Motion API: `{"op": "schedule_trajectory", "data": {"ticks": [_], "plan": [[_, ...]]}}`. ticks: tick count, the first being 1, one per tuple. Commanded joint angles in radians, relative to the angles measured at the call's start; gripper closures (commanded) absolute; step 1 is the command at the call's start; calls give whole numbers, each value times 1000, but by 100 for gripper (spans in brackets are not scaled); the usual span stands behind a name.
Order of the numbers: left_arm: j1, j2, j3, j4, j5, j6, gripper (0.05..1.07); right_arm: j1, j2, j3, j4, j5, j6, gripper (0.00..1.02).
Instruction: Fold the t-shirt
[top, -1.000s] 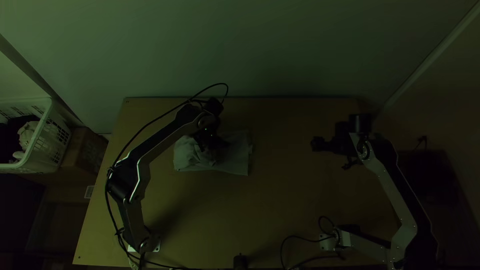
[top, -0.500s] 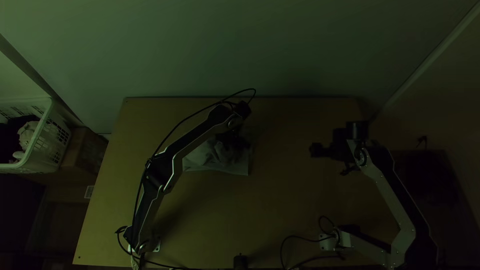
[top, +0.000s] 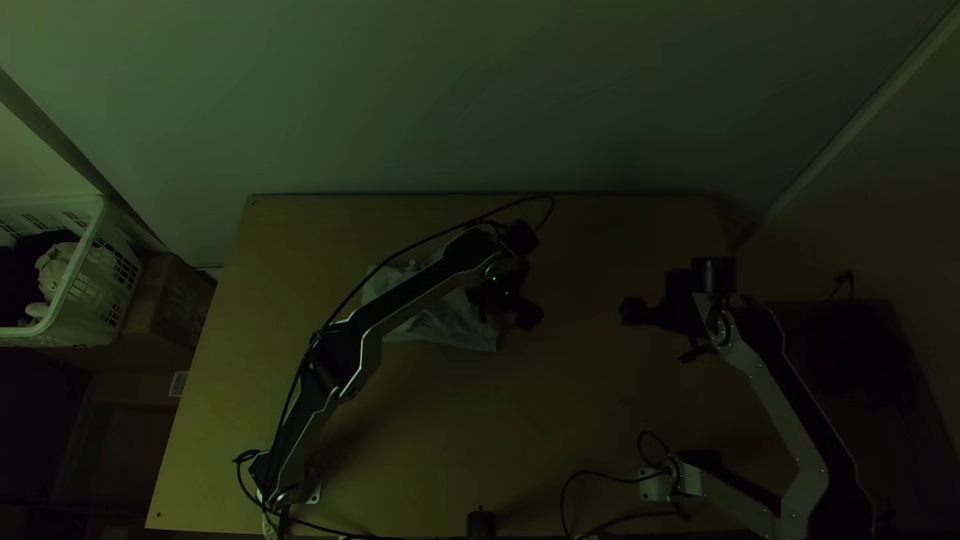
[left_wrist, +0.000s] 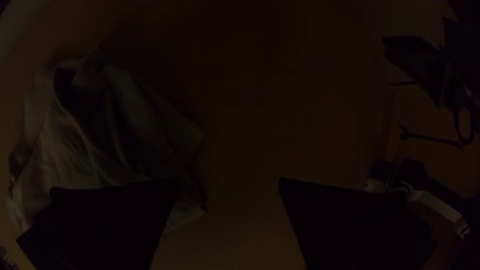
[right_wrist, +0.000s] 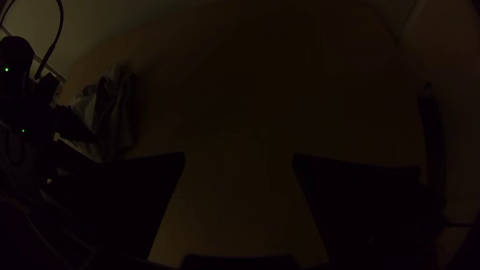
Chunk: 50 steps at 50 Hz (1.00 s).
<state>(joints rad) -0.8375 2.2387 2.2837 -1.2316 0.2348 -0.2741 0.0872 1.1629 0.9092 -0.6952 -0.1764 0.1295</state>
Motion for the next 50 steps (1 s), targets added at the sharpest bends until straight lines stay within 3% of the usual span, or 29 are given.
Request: {"op": "schedule_trajectory", "data": {"ticks": [1, 12, 22, 30, 40, 50], "plan": [[0, -91, 19, -6, 49, -22, 9, -24, -28, -4, 5, -5, -1, 3], [48, -208, -4, 6, 1, 4, 9, -89, -32, 92, 68, -3, -37, 3], [123, -392, -109, 80, -167, 36, 9, -175, -57, 238, 79, 2, -79, 3], [233, -562, -239, 147, -167, 95, 9, -214, -78, 315, 100, 14, -136, 3], [373, -791, -438, 254, -166, 131, 9, -242, -203, 287, 197, 15, -140, 3], [492, -1019, -642, 310, -166, 153, 9, -244, -279, 312, 181, 14, -166, 3]]}}
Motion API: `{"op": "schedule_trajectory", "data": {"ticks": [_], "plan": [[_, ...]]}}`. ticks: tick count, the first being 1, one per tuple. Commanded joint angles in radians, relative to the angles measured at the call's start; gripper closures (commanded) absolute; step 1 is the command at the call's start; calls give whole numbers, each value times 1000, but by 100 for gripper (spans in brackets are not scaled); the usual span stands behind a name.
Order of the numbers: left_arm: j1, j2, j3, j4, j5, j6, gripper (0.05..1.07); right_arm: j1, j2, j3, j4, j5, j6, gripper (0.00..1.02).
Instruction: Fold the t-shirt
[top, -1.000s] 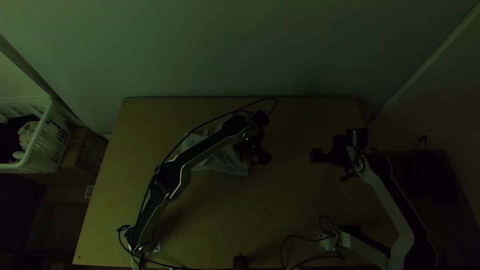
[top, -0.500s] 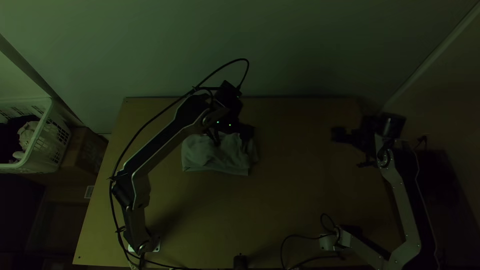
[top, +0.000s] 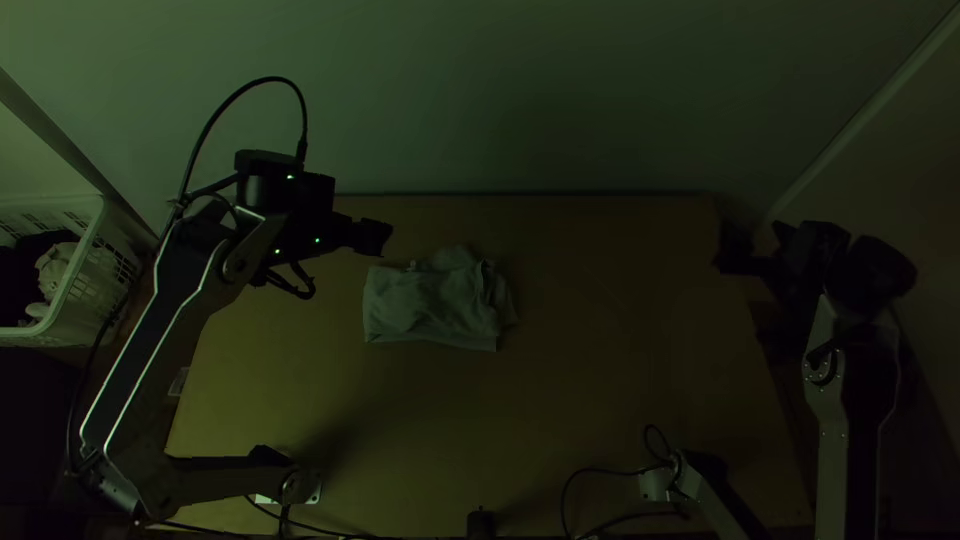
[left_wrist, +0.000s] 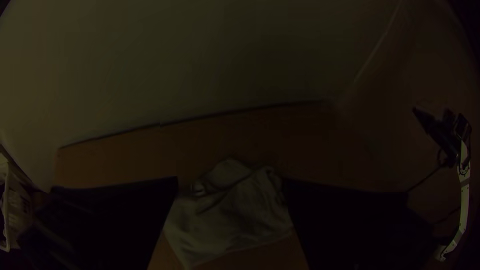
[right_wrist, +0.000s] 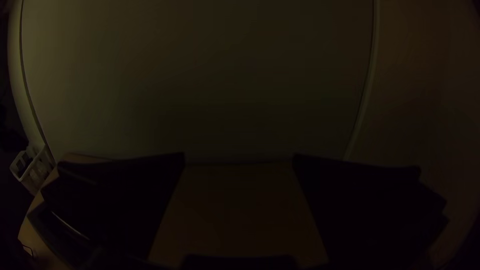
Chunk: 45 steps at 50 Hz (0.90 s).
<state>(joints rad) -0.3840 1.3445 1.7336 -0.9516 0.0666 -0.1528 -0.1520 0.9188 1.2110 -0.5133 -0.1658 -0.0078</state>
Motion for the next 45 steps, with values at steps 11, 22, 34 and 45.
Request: {"op": "schedule_trajectory", "data": {"ticks": [11, 22, 34, 45], "plan": [[181, -350, -292, 113, 2, 90, 9, 2, -143, -59, 13, 3, -27, 3], [356, -525, -439, 234, 2, 151, 9, 0, -281, -160, 101, 3, -26, 3], [419, -782, -684, 405, 1, 171, 9, 0, -505, -335, 208, 3, -6, 3], [421, -1001, -904, 488, -8, 174, 9, 5, -772, -551, 384, 5, -24, 3]]}}
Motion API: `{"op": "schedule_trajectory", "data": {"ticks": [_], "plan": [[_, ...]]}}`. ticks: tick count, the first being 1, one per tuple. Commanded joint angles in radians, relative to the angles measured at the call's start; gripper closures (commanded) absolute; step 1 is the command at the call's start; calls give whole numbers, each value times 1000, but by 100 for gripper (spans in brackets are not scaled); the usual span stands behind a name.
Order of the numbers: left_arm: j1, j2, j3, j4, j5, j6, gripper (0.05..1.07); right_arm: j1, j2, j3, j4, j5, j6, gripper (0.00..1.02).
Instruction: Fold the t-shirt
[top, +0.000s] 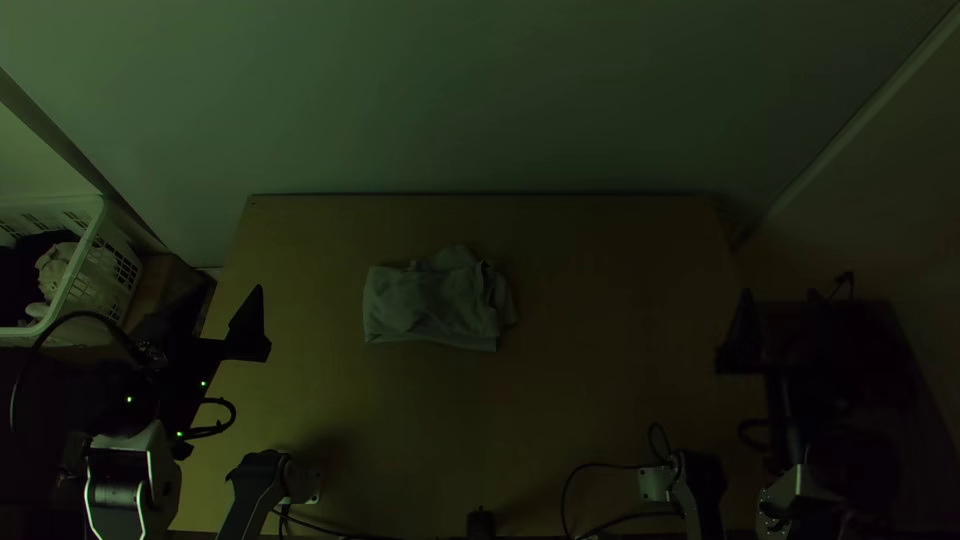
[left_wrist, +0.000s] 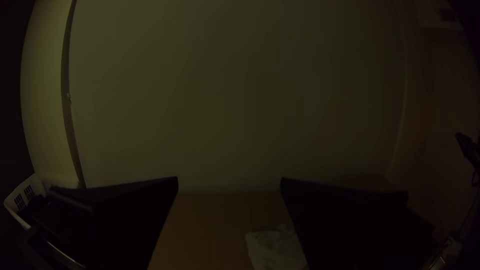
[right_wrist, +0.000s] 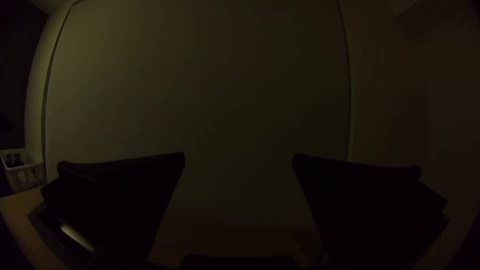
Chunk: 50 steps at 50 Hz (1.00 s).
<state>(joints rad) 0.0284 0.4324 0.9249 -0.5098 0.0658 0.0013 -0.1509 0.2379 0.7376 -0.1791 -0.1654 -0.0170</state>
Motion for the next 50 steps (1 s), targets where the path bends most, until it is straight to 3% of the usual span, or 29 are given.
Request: {"op": "schedule_trajectory", "data": {"ticks": [1, 8, 18, 30, 35, 50], "plan": [[10, -113, -121, 67, -14, 22, 9, 4, -112, -93, 55, 3, -15, 3], [50, -244, -256, 145, -27, 8, 9, 5, -238, -176, 49, 4, -15, 3], [219, -377, -434, 281, -26, 9, 9, -3, -244, -228, -14, 4, 15, 3], [229, -439, -595, 366, -26, 22, 9, -3, -244, -374, -20, 4, 155, 3], [229, -437, -650, 333, -24, 17, 9, -4, -244, -434, -28, 6, 218, 3], [266, -437, -848, 352, -24, 20, 9, -44, -241, -561, -39, 12, 186, 3]]}}
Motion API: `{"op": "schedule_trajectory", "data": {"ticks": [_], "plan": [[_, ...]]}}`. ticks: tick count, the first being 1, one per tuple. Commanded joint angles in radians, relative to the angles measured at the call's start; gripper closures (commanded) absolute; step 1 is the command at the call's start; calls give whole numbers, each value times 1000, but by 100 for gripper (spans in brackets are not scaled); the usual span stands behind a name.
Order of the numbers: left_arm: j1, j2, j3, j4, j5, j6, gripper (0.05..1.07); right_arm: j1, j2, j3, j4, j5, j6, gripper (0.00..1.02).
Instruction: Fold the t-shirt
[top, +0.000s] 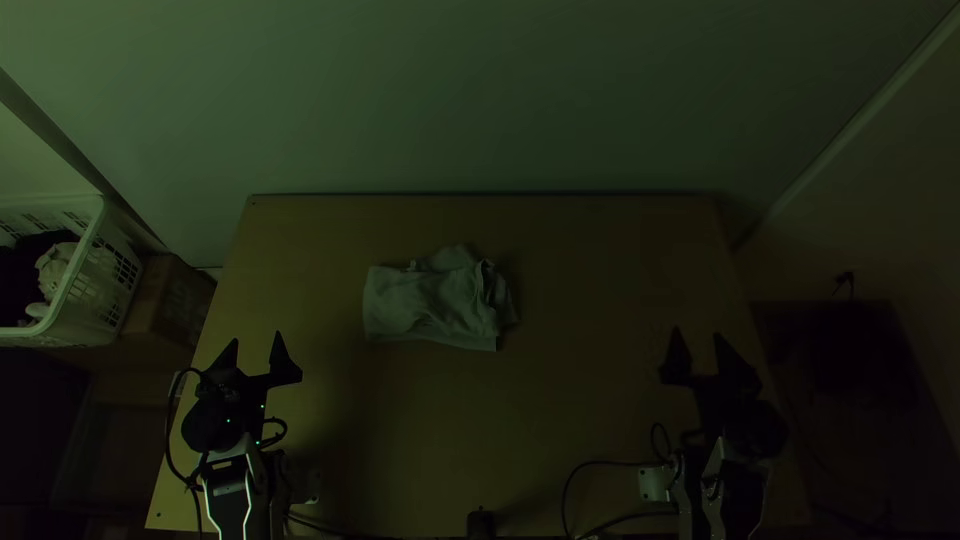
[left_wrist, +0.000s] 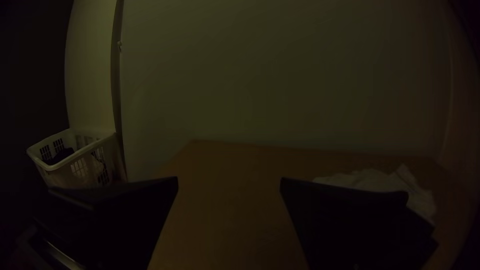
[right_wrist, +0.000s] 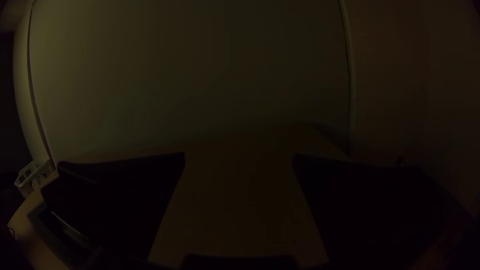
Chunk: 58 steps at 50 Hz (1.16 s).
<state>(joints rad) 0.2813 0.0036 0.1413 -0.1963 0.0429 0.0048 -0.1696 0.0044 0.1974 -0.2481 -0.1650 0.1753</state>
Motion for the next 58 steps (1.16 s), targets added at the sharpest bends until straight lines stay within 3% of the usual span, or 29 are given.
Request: {"op": "schedule_trajectory", "data": {"ticks": [1, 6, 11, 58], "plan": [[7, -8, -78, 31, -1, 23, 9, -31, -7, -29, 41, 15, -10, 3], [7, -5, -83, 12, -3, 49, 9, -70, -11, -98, 107, 32, -22, 3], [13, -5, -83, 9, -3, 50, 9, -117, 37, -138, 87, 53, -96, 3], [13, -4, -82, 9, -3, 50, 9, -116, -7, -138, 86, 55, -96, 3]]}}
